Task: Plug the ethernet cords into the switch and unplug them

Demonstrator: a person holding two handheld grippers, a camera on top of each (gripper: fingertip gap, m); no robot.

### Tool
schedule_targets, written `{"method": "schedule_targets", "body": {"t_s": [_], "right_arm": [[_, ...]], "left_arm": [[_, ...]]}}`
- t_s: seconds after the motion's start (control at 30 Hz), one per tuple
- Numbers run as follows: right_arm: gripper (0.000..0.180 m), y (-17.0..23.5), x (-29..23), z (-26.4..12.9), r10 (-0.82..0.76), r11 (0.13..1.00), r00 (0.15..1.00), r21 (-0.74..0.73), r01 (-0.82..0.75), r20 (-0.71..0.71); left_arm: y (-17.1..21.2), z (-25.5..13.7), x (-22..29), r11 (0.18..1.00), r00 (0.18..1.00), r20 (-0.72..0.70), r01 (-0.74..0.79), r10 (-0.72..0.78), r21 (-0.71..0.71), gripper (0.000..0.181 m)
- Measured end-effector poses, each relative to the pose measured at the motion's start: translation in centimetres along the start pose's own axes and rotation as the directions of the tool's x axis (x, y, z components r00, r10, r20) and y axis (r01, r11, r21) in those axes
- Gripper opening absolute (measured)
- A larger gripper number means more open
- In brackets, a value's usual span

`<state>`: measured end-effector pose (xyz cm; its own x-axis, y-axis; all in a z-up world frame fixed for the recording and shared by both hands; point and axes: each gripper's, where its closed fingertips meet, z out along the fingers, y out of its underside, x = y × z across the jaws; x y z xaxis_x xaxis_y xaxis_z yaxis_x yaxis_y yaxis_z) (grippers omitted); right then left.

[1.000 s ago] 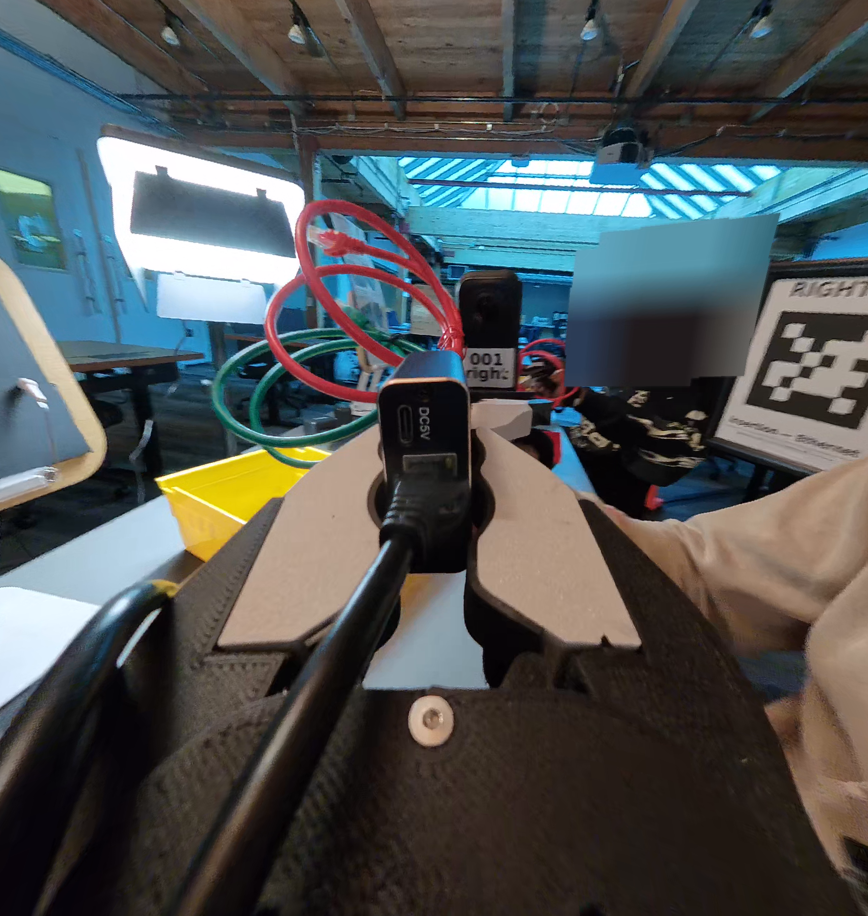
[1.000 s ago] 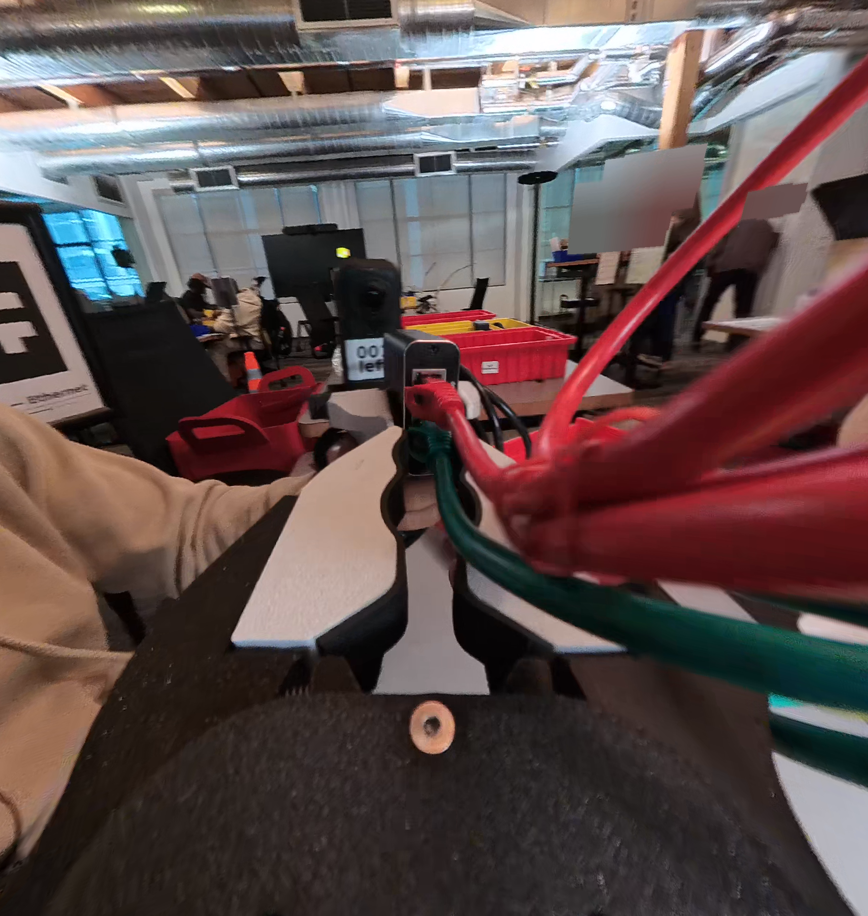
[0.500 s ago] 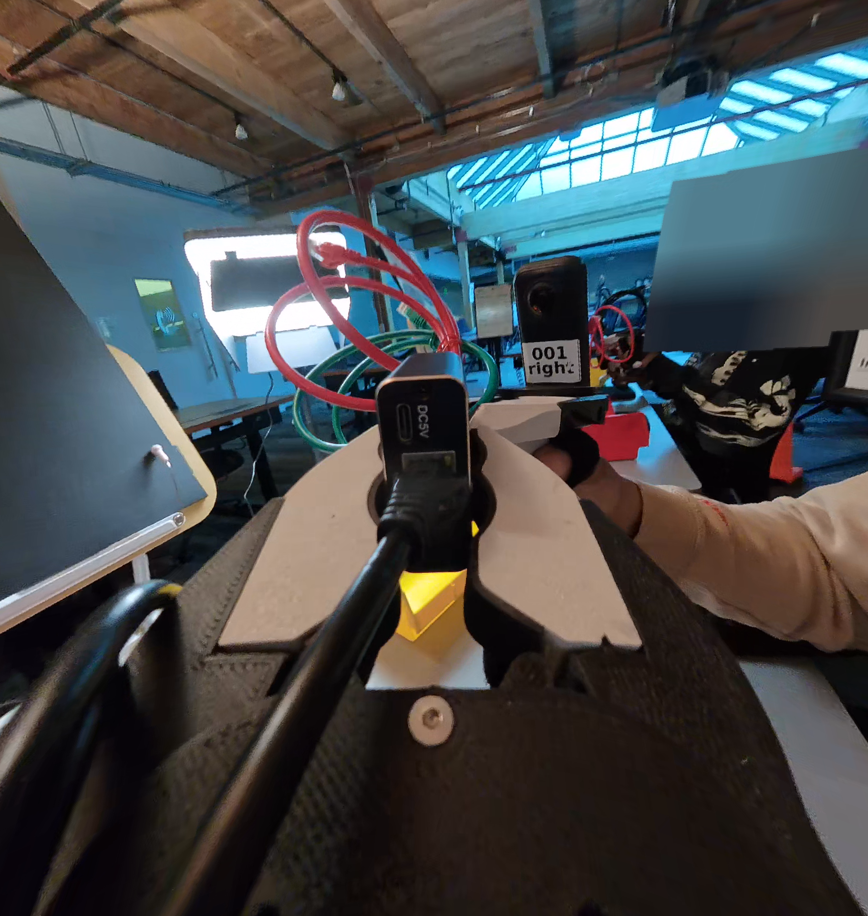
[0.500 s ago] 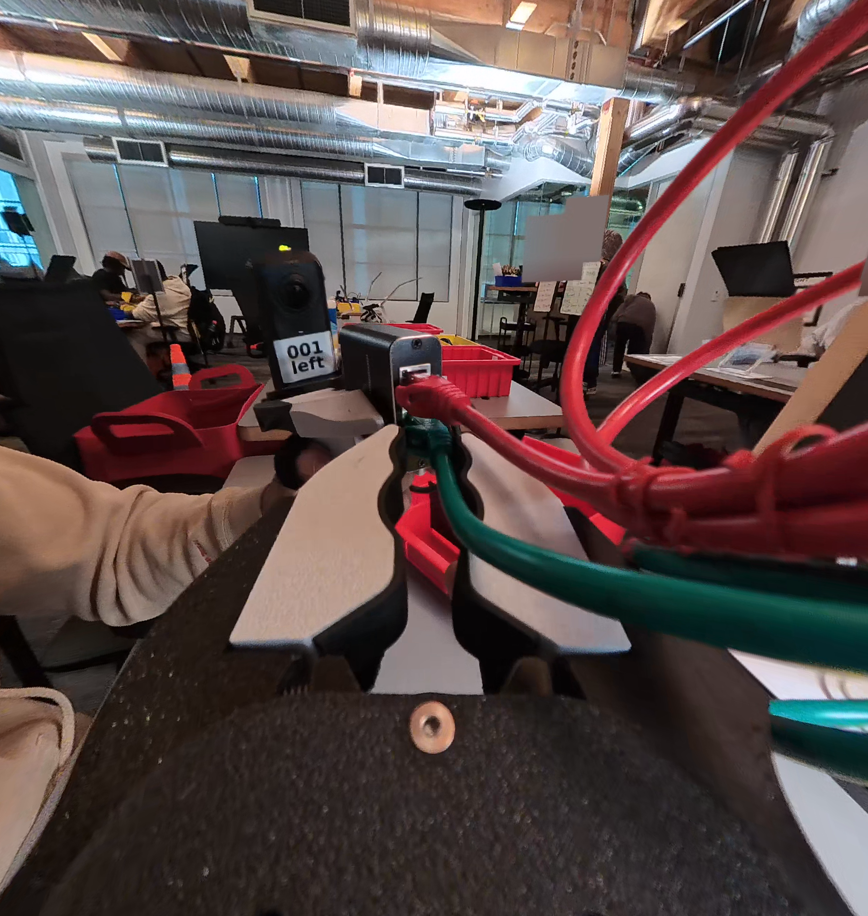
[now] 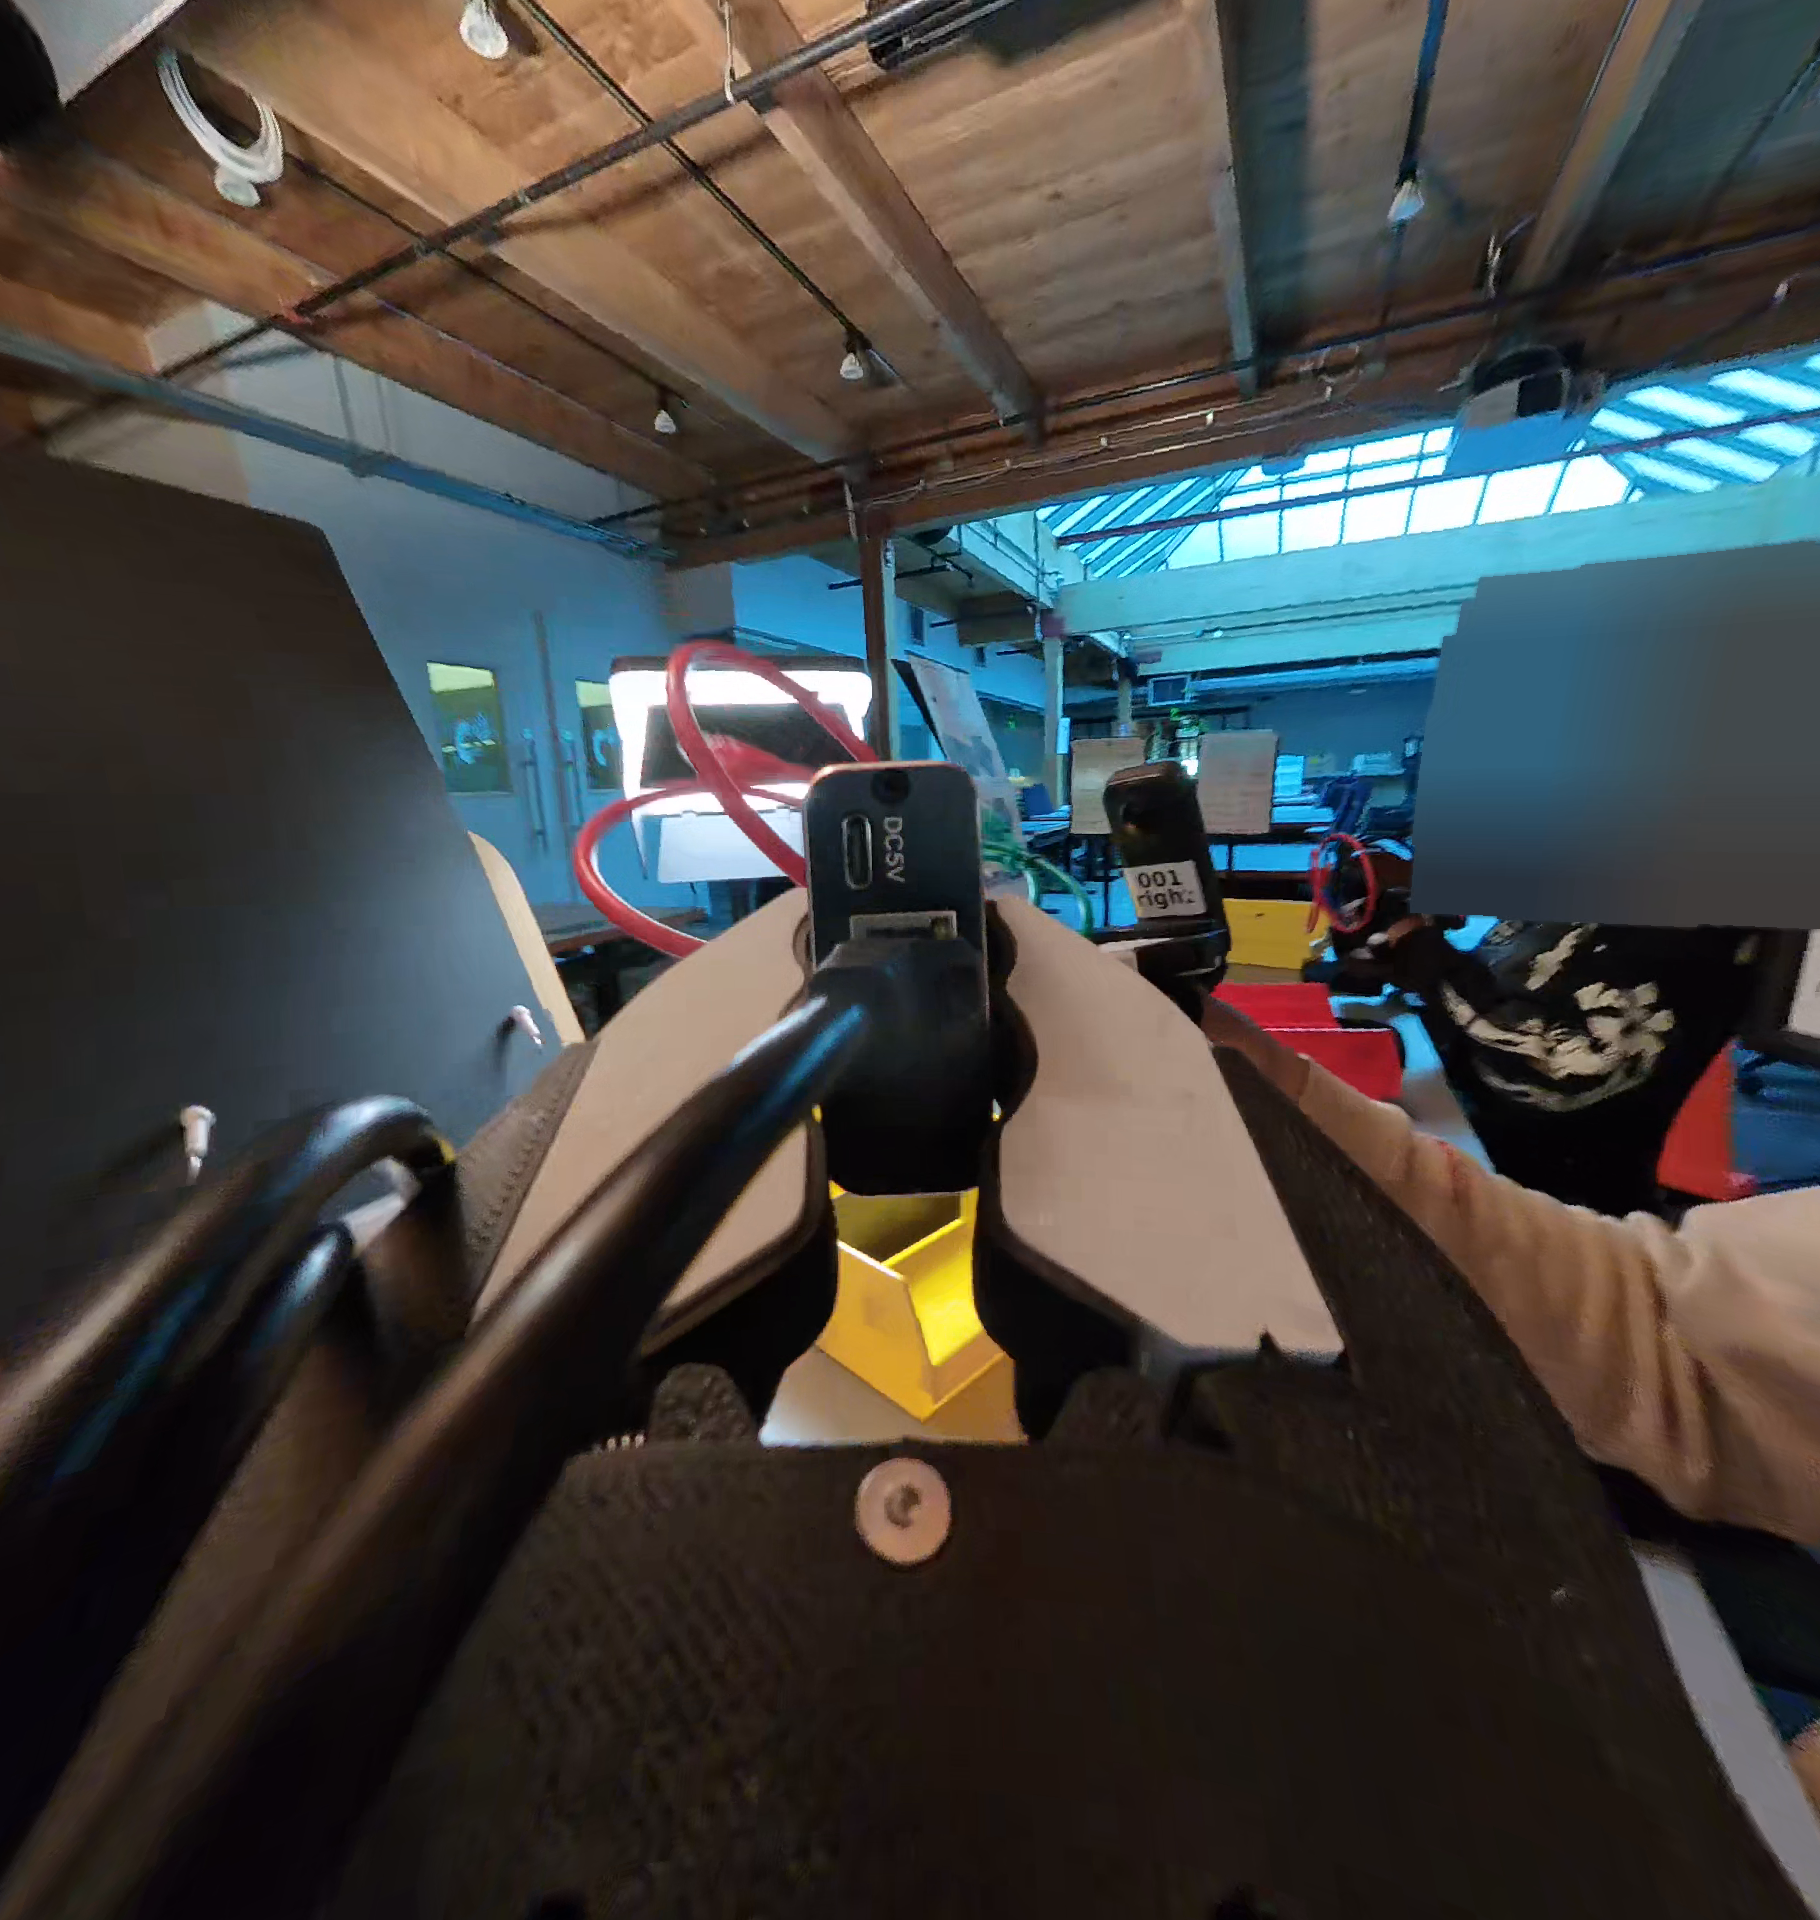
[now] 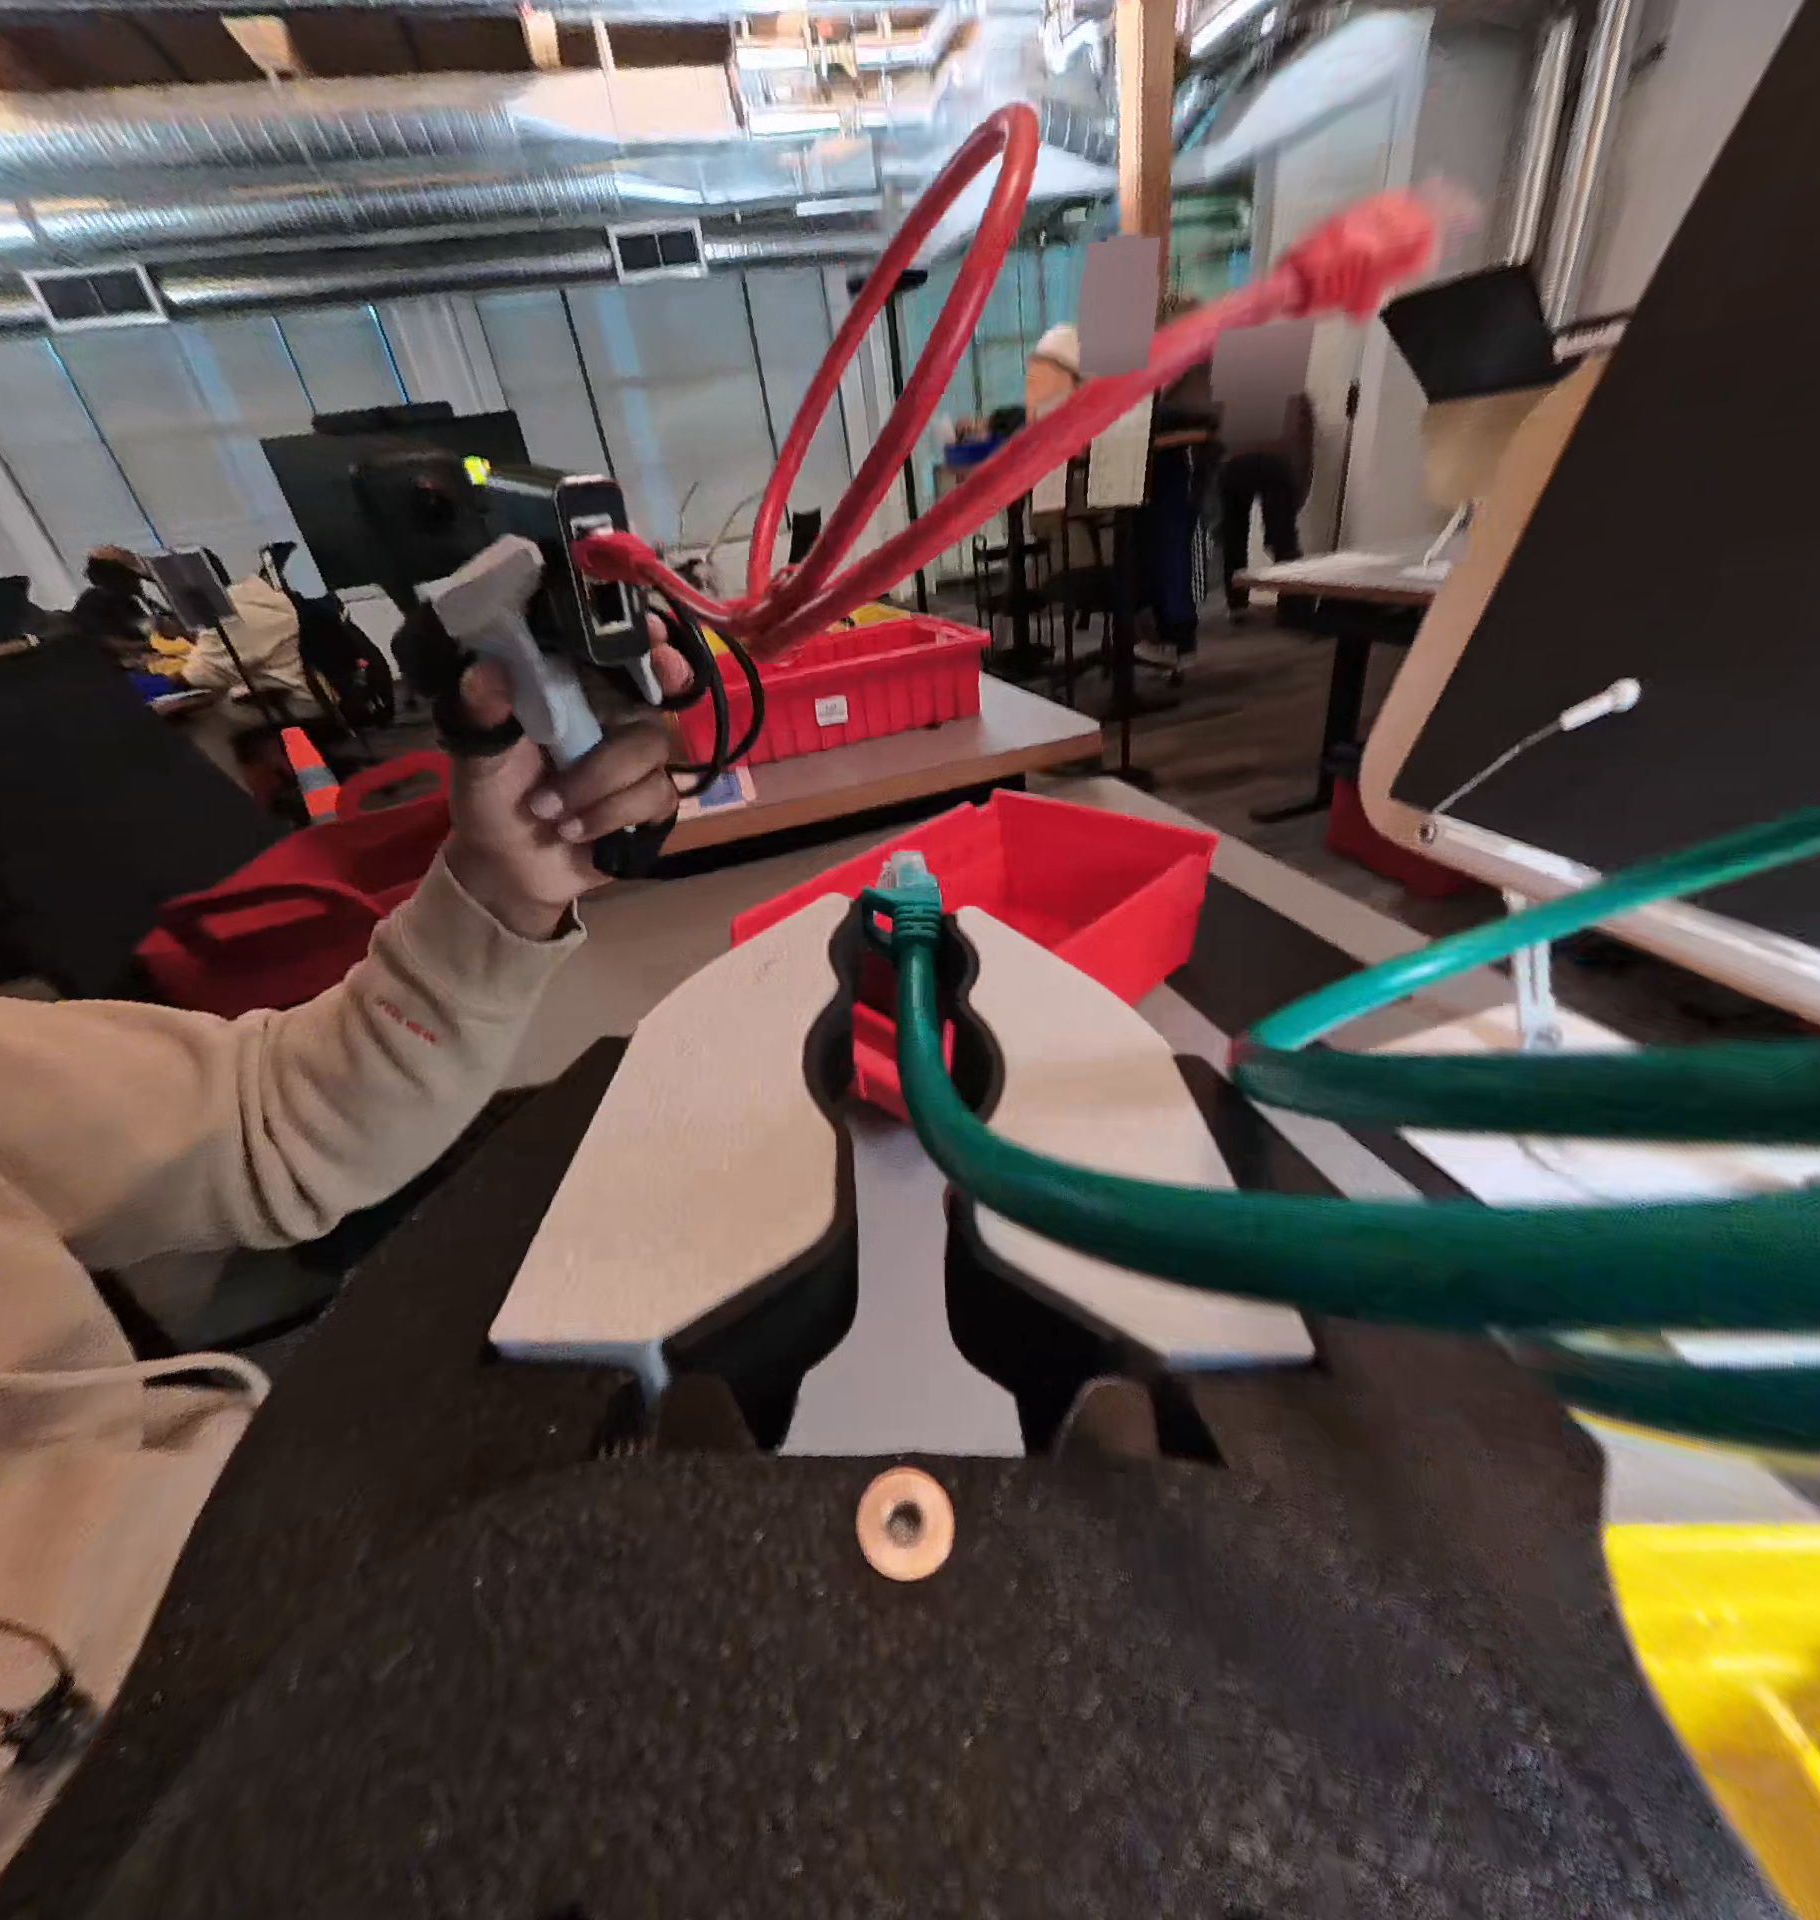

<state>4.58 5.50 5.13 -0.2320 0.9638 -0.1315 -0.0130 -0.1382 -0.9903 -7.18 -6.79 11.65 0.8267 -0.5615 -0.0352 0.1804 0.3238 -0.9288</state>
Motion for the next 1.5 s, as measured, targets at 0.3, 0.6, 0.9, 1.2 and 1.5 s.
{"method": "schedule_targets", "body": {"t_s": [0.3, 0.6, 0.9, 1.2, 1.5], "right_arm": [[0.013, 5.0, 3.4, -3.2, 0.053, 0.953, 0.998, -0.296, -0.06, -0.032], [0.014, 8.0, 4.1, -4.4, 0.099, 0.898, 0.995, -0.429, -0.103, -0.03], [0.014, 12.0, 4.3, -8.8, 0.313, 0.813, 0.948, -0.502, -0.295, -0.051], [0.017, 14.3, 7.6, -13.2, 0.281, 0.684, 0.921, -0.618, -0.388, -0.268], [0.016, 12.2, 7.0, -13.5, 0.216, 0.624, 0.949, -0.715, -0.315, -0.23]], "left_arm": [[1.0, 0.0, -1.1, 0.998, 0.998, 0.01, 0.056, -0.055, -0.029, 0.026], [2.3, 0.6, -1.1, 0.996, 0.998, 0.003, 0.067, -0.067, -0.064, 0.026], [2.1, 0.5, -1.3, 0.996, 0.998, 0.007, 0.059, -0.059, -0.063, 0.026], [2.5, 0.7, -1.5, 0.996, 0.998, 0.013, 0.06, -0.059, -0.073, 0.026], [3.2, 0.9, -1.6, 0.994, 0.998, 0.017, 0.055, -0.053, -0.097, 0.026]]}}
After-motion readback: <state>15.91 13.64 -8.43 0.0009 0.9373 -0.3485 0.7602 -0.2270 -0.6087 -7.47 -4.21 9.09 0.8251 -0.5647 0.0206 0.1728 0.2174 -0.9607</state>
